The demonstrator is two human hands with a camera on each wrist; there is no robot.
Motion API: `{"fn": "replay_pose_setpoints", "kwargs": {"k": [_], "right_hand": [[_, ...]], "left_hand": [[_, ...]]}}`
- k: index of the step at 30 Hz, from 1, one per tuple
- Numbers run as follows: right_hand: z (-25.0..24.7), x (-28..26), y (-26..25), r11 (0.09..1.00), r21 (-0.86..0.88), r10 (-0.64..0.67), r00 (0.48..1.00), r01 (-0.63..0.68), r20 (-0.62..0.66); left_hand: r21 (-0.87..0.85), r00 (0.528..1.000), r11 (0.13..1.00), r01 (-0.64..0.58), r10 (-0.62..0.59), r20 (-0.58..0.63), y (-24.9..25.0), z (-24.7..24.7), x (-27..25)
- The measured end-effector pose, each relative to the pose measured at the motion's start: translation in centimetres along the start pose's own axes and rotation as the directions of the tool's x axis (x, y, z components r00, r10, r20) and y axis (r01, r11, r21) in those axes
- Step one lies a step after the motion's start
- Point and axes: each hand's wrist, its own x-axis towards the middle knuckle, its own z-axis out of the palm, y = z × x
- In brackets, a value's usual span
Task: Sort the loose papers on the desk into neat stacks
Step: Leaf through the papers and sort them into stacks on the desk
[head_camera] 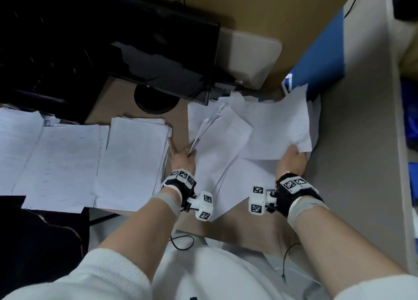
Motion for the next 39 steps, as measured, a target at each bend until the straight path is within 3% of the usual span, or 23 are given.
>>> {"fn": "replay_pose_setpoints", "kwargs": {"k": [3, 6, 11, 16, 22, 27, 34, 37, 39], "right_hand": [[-0.3, 0.0, -0.9, 0.999, 0.011, -0.041, 0.999, 0.041, -0.013], [-0.5, 0.4, -1.3, 1.000, 0.003, -0.007, 0.998, 0.007, 0.058], [-1.2, 0.0, 0.3, 0.993, -0.115, 0.045, 0.993, -0.033, 0.105], [-2.2, 0.2, 3.1, 0.985, -0.170, 0.052, 0.989, -0.028, 0.136], [-3.4, 0.1, 3.6, 0.976, -0.216, 0.055, 0.982, -0.015, 0.181], [-3.1, -1.0, -1.2, 0.985, -0.149, -0.046, 0.957, 0.092, 0.286], [0.3, -3.9, -6.4, 0.969, -0.157, -0.064, 0.810, 0.190, 0.582], [2.4, -4.6, -6.2, 0.978, -0.145, -0.034, 0.794, 0.153, 0.607], [3.7, -4.9, -5.9, 0.982, -0.149, -0.003, 0.791, 0.119, 0.611]], "left_hand": [[-0.009, 0.998, 1.000, -0.028, 0.027, -0.061, -0.2, 0.4, 0.0], [0.014, 0.994, 0.999, -0.028, 0.030, -0.105, -0.1, 0.0, -0.2], [-0.009, 0.994, 0.994, 0.105, -0.105, 0.025, 0.1, -0.6, -0.1], [0.009, 0.977, 0.986, 0.166, -0.166, 0.131, -1.5, 0.2, 0.0], [0.021, 0.922, 0.947, 0.320, -0.316, 0.225, -4.6, 2.6, 0.0], [-0.227, 0.897, 0.868, 0.442, -0.426, 0.119, -2.7, 4.0, -0.3], [-0.215, 0.941, 0.924, 0.316, -0.278, 0.191, -1.7, 1.2, 0.5], [-0.235, 0.952, 0.928, 0.288, -0.252, 0.172, -3.2, -0.3, 1.5], [-0.368, 0.968, 0.899, 0.237, -0.187, 0.167, -3.5, -1.2, 1.7]]}}
